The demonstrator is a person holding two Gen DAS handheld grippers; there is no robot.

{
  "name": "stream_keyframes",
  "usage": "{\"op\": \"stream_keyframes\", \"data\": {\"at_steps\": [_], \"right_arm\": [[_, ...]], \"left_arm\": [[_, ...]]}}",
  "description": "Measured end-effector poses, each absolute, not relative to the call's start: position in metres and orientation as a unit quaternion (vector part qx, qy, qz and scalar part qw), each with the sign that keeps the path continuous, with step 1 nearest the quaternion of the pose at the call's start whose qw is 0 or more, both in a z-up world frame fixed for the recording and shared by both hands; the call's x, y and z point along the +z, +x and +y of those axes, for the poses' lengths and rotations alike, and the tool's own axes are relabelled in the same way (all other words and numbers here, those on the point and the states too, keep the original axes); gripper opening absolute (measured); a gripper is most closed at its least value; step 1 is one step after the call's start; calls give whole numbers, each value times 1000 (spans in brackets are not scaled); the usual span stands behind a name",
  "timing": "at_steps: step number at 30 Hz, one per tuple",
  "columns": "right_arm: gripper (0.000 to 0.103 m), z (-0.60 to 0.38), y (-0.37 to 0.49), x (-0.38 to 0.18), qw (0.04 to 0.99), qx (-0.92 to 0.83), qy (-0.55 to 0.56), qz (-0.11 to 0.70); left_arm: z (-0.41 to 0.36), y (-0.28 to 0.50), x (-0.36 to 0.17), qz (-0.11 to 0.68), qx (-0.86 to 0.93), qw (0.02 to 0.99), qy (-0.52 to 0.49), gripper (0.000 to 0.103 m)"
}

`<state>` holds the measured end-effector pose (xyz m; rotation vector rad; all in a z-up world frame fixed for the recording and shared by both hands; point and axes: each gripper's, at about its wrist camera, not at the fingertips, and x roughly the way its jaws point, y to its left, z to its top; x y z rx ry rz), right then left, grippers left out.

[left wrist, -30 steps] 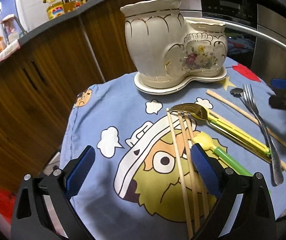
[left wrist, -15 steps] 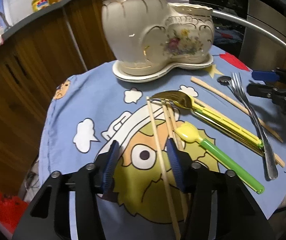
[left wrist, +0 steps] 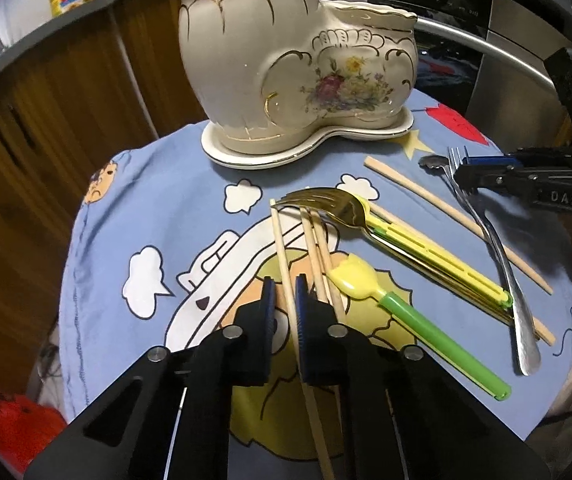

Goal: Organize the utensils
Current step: 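Grasp a wooden chopstick with the left tool while the right tool grasps a silver fork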

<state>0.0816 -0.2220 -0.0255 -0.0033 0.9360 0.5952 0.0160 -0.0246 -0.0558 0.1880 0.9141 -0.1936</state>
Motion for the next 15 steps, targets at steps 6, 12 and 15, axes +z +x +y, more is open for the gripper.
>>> {"op": "stream_keyframes", "data": {"at_steps": [6, 12, 15], "right_arm": [[6, -230, 73, -17, 859, 288, 13, 422], [3, -247, 60, 10, 887, 285, 30, 362], [3, -252, 57, 23, 899, 276, 31, 338]], "left_arm": [[-17, 15, -55, 435, -95, 893, 71, 6], [-6, 4, -46, 424, -82, 900, 68, 4], [0, -3, -41, 419, -74, 902, 68, 4]]}}
